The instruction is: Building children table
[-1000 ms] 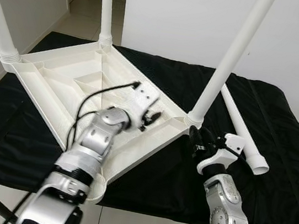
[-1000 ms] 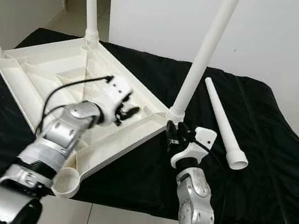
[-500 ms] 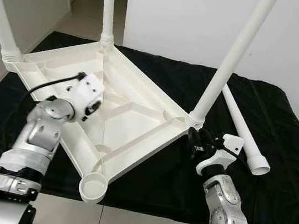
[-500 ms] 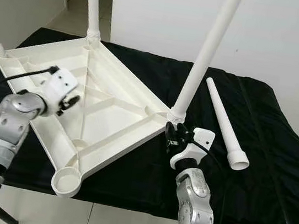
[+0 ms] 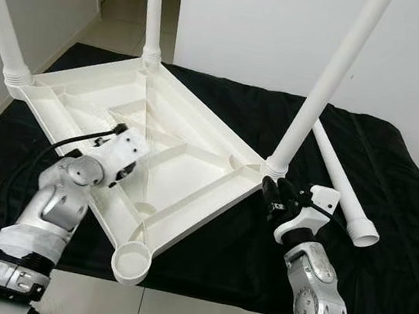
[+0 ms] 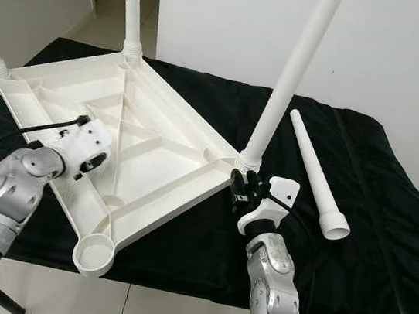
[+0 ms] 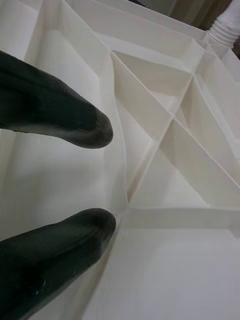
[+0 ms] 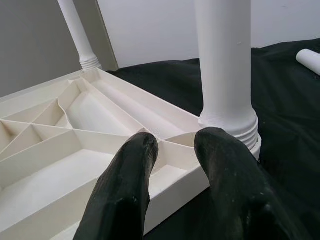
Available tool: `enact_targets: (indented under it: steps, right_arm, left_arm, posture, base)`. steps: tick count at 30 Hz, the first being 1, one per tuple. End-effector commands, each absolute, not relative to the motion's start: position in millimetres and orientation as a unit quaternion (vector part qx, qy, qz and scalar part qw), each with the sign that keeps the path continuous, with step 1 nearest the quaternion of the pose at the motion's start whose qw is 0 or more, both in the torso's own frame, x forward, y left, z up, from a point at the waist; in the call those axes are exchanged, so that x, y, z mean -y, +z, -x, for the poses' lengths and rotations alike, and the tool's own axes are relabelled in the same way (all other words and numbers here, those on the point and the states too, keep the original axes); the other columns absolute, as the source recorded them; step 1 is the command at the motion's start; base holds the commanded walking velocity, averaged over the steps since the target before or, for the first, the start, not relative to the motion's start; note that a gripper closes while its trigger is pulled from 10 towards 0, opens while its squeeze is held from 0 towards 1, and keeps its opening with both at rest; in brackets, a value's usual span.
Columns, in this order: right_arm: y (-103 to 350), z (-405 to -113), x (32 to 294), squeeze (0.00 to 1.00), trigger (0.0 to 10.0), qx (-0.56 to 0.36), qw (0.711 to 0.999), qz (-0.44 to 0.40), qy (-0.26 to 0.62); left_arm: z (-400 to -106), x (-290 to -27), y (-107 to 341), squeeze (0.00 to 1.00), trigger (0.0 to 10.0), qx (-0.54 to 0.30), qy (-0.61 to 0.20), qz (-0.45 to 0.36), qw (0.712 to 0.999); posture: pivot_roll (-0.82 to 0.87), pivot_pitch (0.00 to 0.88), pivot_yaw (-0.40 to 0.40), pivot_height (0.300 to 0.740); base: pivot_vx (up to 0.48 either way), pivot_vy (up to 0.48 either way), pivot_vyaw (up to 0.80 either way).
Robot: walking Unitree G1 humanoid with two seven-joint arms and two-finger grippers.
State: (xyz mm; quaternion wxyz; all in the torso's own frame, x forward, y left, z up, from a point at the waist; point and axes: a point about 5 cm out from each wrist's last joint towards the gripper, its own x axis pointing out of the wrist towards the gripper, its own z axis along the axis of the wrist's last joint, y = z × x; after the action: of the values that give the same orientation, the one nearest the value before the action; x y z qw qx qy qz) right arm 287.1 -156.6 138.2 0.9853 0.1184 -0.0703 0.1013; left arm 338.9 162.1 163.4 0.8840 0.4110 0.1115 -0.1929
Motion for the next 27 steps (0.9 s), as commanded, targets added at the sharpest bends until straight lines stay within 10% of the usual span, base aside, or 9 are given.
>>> enact_targets:
  steps: [1, 27]
  right_arm:
    - [137.2, -286.2, 162.3, 0.00, 10.0, 0.069, 0.987, -0.115, 0.093]
    - [138.4, -283.8, 169.9, 0.00, 10.0, 0.074, 0.988, -0.106, 0.079]
  left_arm:
    - [-340.1, -153.8, 166.9, 0.00, 10.0, -0.080, -0.169, -0.432, 0.882]
    - [-345.8, -95.8, 184.7, 0.00, 10.0, -0.022, -0.256, -0.402, 0.879]
  posture:
    - [-0.01, 0.000, -0.073, 0.740]
    - [-0.04, 0.000, -0.049, 0.740]
  base:
    - [0.000, 0.000, 0.00]
    - [0.000, 0.000, 0.00]
